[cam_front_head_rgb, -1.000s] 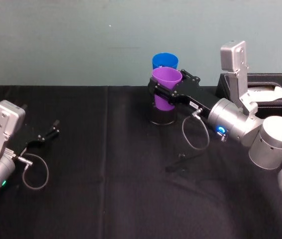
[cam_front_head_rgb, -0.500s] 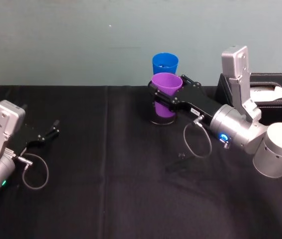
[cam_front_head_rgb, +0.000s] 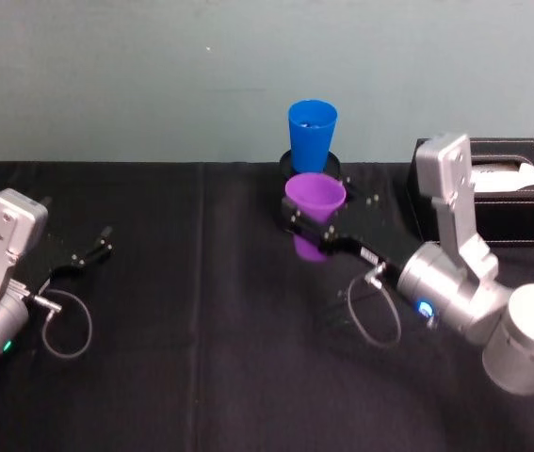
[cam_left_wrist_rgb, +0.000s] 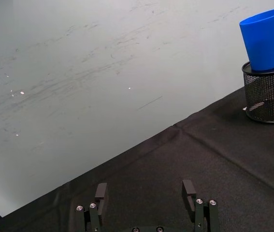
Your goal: Pick up one cup with a gripper and tap it against the other cup.
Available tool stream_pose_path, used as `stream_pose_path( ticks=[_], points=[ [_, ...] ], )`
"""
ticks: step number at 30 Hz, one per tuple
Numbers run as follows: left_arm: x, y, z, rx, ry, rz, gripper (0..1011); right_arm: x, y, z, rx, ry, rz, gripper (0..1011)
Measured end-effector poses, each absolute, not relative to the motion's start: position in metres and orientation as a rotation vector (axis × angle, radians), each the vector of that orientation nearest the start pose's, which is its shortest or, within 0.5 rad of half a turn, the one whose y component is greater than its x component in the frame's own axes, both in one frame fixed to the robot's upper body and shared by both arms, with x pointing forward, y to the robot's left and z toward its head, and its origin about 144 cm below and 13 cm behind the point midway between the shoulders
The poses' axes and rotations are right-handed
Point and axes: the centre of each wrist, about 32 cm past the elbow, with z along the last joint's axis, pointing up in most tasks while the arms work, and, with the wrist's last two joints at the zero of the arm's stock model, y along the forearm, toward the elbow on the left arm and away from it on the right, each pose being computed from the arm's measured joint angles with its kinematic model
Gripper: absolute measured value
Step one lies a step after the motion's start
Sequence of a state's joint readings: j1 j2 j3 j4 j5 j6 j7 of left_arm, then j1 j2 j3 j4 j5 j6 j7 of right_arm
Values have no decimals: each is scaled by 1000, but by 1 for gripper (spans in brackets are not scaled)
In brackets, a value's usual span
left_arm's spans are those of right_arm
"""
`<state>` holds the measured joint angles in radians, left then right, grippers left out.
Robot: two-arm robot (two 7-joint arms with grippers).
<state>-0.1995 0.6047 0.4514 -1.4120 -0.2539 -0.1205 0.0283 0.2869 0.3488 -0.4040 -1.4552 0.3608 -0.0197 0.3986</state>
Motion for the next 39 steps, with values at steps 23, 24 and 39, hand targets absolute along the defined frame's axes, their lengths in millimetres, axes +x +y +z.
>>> stream_pose_path(
  ticks=[23, 24, 39],
  points=[
    [489, 310, 1140, 304, -285, 1248, 1000, 478, -203, 1120, -61, -51, -946, 724],
    [489, 310, 1140, 304, -285, 1248, 1000, 478, -202, 1118, -63, -51, -952, 726],
    [489, 310, 1140, 304, -285, 1248, 1000, 479, -200, 1113, -98, -25, -963, 794]
  ],
)
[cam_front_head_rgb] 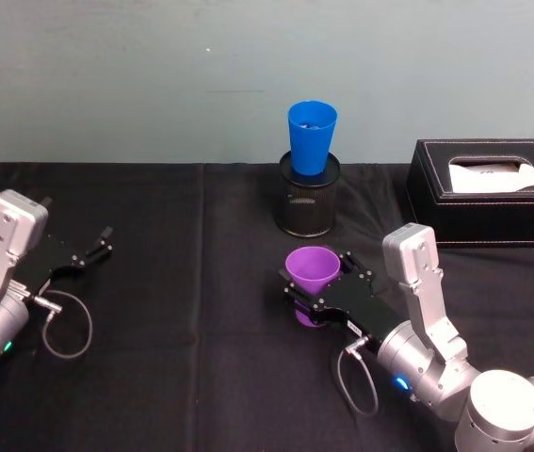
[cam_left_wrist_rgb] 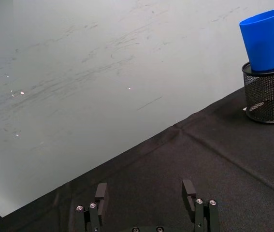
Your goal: Pick up one cup with a gripper and tap it against the other cup.
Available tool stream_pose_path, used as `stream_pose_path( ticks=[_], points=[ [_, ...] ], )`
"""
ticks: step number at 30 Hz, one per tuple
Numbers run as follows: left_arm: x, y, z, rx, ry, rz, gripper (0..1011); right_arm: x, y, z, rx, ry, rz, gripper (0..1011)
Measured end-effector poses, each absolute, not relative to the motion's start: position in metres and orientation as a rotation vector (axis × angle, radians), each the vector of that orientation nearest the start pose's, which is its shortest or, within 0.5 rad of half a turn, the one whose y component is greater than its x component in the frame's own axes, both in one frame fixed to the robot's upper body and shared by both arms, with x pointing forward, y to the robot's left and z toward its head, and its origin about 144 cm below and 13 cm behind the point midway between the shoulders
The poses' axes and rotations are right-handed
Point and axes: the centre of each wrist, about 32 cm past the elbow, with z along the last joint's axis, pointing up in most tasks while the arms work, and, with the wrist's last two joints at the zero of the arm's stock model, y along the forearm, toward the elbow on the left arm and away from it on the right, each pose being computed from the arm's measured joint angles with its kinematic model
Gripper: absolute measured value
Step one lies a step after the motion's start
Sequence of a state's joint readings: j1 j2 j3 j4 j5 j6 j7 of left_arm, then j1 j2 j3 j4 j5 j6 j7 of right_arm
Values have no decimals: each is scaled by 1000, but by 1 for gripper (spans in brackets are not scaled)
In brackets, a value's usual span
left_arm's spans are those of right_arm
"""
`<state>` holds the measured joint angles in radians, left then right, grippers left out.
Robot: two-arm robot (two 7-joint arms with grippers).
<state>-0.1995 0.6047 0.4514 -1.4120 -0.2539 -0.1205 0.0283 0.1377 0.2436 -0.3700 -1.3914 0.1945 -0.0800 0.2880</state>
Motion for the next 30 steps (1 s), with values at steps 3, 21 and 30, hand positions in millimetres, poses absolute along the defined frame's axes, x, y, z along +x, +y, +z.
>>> stream_pose_path(
  ticks=[3, 21, 30],
  points=[
    [489, 310, 1140, 304, -285, 1248, 1000, 479, -200, 1113, -98, -25, -963, 896],
    [489, 310, 1140, 305, -285, 1248, 1000, 480, -202, 1136, -50, -110, -966, 1000],
    [489, 310, 1140, 305, -285, 1248, 1000, 475, -206, 1157, -9, -131, -993, 1000]
  ],
)
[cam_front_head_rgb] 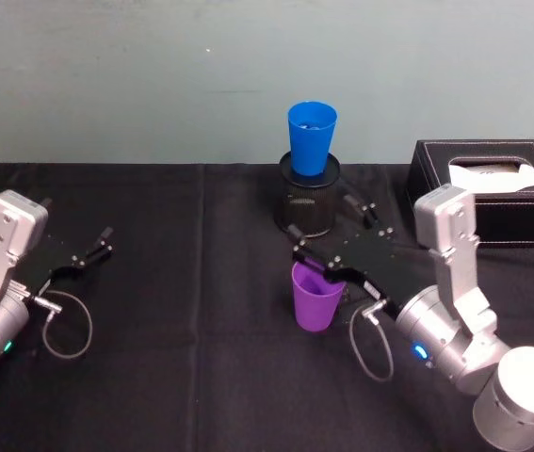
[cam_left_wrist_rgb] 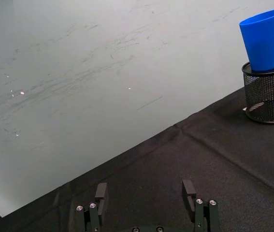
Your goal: Pick up one cup with a gripper and tap it against the other cup.
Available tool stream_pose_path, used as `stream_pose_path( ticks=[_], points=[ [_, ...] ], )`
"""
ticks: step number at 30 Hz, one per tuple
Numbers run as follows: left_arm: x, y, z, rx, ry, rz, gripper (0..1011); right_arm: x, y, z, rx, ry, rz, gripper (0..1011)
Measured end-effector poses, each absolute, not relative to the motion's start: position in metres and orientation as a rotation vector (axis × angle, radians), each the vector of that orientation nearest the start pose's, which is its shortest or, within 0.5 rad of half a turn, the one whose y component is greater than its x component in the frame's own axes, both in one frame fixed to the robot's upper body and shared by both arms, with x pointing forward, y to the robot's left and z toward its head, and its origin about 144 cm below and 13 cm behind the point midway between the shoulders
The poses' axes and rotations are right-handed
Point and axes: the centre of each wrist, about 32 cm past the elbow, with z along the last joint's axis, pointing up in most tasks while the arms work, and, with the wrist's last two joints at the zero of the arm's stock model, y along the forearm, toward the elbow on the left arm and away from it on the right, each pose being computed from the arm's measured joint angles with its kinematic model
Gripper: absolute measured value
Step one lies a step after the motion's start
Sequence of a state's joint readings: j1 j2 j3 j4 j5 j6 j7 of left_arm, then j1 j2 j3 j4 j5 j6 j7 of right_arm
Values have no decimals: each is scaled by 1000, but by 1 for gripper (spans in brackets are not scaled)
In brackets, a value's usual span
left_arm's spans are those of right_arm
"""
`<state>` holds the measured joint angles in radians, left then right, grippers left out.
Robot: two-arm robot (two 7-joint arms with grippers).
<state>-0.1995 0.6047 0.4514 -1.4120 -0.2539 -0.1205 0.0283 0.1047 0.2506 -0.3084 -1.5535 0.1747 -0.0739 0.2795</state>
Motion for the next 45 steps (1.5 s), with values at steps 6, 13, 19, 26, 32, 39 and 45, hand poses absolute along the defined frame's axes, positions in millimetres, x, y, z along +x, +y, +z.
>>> stream_pose_path(
  ticks=[6, 13, 19, 26, 32, 39, 45],
  points=[
    [489, 310, 1140, 304, -285, 1248, 1000, 479, -216, 1160, -7, -112, -1072, 1000],
    [489, 310, 1140, 304, -285, 1248, 1000, 489, -229, 1157, -43, -91, -1235, 1000],
    [489, 310, 1140, 304, -285, 1248, 1000, 497, -241, 1149, -74, -68, -1300, 1000],
    [489, 310, 1140, 304, -285, 1248, 1000, 501, -244, 1136, -105, -40, -1314, 1000],
    [489, 310, 1140, 305, -285, 1248, 1000, 502, -246, 1131, -106, -32, -1295, 1000],
    [489, 310, 1140, 304, -285, 1248, 1000, 502, -246, 1131, -105, -33, -1295, 1000],
    [489, 310, 1140, 304, -285, 1248, 1000, 502, -246, 1132, -105, -34, -1297, 1000]
  ],
)
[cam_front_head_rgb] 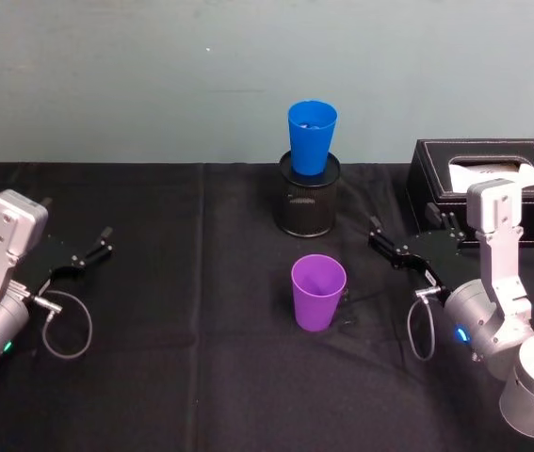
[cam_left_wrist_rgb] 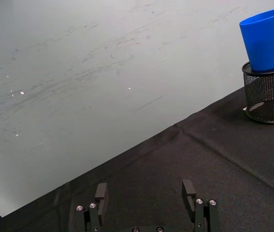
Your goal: Pick up one cup with a gripper and tap it against the other cup.
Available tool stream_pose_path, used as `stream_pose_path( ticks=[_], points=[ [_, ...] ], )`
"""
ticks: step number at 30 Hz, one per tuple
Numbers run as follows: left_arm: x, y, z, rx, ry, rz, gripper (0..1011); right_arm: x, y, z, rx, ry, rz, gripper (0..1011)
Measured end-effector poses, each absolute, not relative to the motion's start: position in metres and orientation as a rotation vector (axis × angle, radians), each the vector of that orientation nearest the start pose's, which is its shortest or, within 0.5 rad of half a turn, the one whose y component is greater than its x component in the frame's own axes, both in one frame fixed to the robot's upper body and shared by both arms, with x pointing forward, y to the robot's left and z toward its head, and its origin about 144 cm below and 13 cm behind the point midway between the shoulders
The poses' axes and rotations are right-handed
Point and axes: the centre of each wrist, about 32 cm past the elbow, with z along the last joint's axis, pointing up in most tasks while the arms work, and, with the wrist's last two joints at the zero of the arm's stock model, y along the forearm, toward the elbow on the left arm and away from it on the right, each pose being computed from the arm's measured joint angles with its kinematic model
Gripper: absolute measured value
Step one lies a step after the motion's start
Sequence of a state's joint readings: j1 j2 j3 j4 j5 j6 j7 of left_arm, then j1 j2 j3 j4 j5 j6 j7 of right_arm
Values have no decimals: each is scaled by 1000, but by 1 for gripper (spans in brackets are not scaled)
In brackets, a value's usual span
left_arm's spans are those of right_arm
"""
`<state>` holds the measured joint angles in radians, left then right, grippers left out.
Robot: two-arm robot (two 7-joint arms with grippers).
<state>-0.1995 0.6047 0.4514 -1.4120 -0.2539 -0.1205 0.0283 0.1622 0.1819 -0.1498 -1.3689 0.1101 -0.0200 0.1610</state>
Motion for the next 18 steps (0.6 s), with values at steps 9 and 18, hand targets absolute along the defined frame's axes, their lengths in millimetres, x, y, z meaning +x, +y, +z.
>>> stream_pose_path(
  ticks=[9, 18],
  points=[
    [489, 310, 1140, 305, -285, 1248, 1000, 502, -245, 1132, -105, -34, -1297, 1000],
    [489, 310, 1140, 304, -285, 1248, 1000, 502, -245, 1132, -105, -34, -1298, 1000]
  ],
)
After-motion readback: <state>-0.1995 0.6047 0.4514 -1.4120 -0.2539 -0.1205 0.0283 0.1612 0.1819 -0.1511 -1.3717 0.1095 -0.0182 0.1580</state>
